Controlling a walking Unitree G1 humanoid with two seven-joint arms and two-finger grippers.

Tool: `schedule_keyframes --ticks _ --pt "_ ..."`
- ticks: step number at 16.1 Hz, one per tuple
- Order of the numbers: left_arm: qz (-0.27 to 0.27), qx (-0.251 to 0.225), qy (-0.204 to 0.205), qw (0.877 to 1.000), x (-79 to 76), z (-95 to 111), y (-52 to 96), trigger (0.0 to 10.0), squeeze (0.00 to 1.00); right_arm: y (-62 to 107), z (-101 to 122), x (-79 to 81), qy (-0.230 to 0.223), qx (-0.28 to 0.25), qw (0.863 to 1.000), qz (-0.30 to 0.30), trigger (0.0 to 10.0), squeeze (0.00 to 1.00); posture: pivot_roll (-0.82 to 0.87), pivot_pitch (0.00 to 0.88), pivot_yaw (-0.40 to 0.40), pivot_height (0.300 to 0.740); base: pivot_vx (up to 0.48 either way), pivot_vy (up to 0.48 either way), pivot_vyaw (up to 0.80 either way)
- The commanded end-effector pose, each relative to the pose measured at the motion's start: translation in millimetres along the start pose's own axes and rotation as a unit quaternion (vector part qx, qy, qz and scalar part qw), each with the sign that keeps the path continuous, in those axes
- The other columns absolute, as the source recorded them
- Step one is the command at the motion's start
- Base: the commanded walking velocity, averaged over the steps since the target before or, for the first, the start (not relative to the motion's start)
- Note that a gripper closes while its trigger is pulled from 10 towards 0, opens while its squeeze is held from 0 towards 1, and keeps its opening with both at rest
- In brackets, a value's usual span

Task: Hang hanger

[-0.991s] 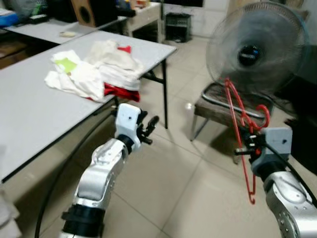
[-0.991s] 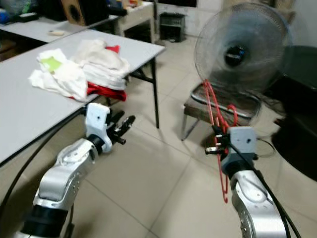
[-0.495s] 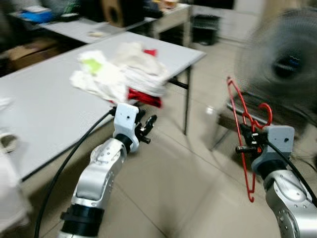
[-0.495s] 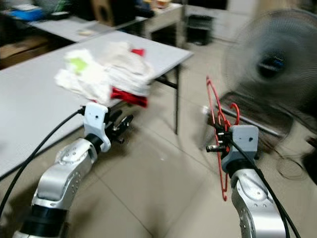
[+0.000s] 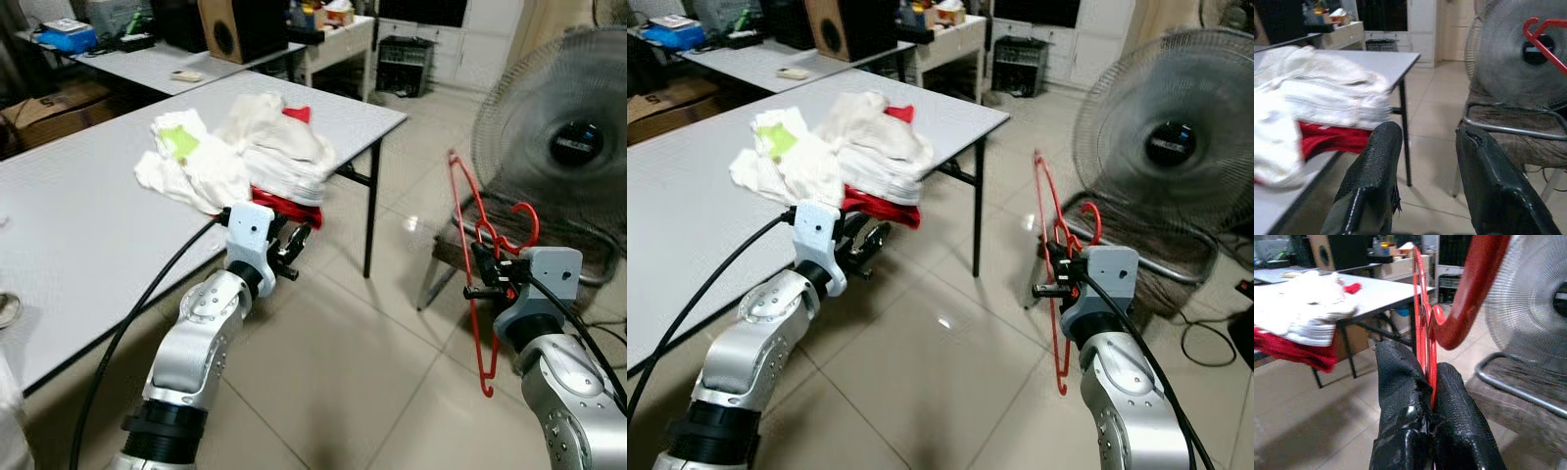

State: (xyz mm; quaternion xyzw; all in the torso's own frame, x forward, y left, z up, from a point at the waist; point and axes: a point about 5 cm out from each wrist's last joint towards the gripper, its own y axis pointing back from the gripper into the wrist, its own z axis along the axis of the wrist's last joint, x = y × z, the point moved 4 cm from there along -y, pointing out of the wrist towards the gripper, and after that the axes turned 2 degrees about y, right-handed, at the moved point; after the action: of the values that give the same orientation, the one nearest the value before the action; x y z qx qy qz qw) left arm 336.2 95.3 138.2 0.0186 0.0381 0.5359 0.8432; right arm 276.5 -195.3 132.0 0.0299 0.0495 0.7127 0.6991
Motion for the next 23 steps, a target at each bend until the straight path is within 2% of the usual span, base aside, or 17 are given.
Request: schedule_keyframes --ticks 1,3,6,8,13,19,23 --pt "0.012 -0.003 -0.004 1.0 8.0 2.5 0.9 10.0 0.11 -1.2 7.6 6.5 -0.001 -0.013 1.0 0.016 10.0 0.0 -0.22 0.0 0.036 0.719 0.334 0.0 0.0" --pt "0.014 -0.004 -0.004 1.0 8.1 3.4 0.0 10.0 0.11 -0.8 8.0 8.8 0.02 -0.011 0.999 0.027 10.0 0.0 -0.22 0.0 0.037 0.719 0.339 0.0 0.0" --pt "0.011 -0.003 -0.008 1.0 8.0 2.7 1.5 10.0 0.11 -1.7 6.2 7.5 0.01 -0.008 1.0 0.021 10.0 0.0 -0.22 0.0 0.042 0.719 0.336 0.0 0.75" --pt "0.01 -0.001 -0.009 1.0 7.5 1.4 2.6 10.0 0.11 -1.5 5.3 5.3 -0.002 -0.01 1.0 0.012 10.0 0.0 -0.21 0.0 0.034 0.719 0.336 0.0 0.0" --pt "0.016 -0.003 -0.01 1.0 9.8 2.2 2.5 10.0 0.12 -7.3 8.2 8.5 0.006 -0.016 1.0 0.022 10.0 0.0 -0.2 0.0 0.031 0.719 0.337 0.0 0.0" --pt "0.019 -0.006 -0.011 1.0 10.5 3.1 0.2 10.0 0.11 -2.8 4.4 8.5 0.005 -0.011 1.0 0.021 10.0 0.0 -0.21 0.0 0.037 0.719 0.336 0.0 0.0" --pt "0.025 -0.009 -0.014 1.0 15.0 5.5 0.0 10.0 0.11 -7.5 7.4 14.9 0.007 -0.015 0.999 0.037 10.0 0.0 -0.2 0.0 0.032 0.719 0.337 0.0 0.0"
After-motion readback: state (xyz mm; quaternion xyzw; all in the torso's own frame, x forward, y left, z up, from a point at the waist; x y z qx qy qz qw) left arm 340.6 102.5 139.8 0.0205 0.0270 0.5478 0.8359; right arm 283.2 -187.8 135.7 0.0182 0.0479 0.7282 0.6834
